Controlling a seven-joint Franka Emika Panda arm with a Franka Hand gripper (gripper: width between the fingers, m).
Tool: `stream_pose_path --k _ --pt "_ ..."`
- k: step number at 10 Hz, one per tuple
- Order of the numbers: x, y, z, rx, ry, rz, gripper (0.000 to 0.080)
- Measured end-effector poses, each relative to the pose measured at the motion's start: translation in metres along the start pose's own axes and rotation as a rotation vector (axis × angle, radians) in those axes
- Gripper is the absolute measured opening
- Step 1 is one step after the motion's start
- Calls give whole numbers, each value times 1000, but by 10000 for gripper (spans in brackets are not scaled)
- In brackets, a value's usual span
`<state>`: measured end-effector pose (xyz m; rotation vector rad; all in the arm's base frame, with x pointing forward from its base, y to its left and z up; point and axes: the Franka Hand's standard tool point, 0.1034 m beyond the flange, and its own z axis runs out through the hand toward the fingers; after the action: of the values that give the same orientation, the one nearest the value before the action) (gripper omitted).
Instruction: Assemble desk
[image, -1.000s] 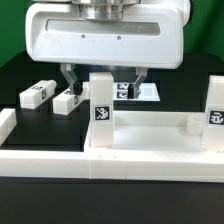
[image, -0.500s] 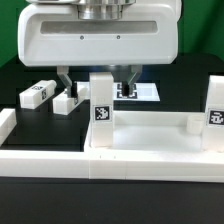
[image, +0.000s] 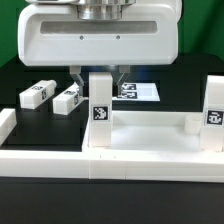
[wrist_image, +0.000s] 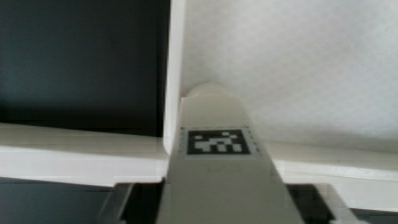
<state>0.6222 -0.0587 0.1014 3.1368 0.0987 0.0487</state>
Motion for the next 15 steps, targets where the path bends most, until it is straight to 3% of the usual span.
stream_pose_path --k 5,11,15 --pt "0 0 1 19 12 398 290" --pt "1 -2 2 70 0 961 290" --pt "2 -6 2 87 -17 1338 290"
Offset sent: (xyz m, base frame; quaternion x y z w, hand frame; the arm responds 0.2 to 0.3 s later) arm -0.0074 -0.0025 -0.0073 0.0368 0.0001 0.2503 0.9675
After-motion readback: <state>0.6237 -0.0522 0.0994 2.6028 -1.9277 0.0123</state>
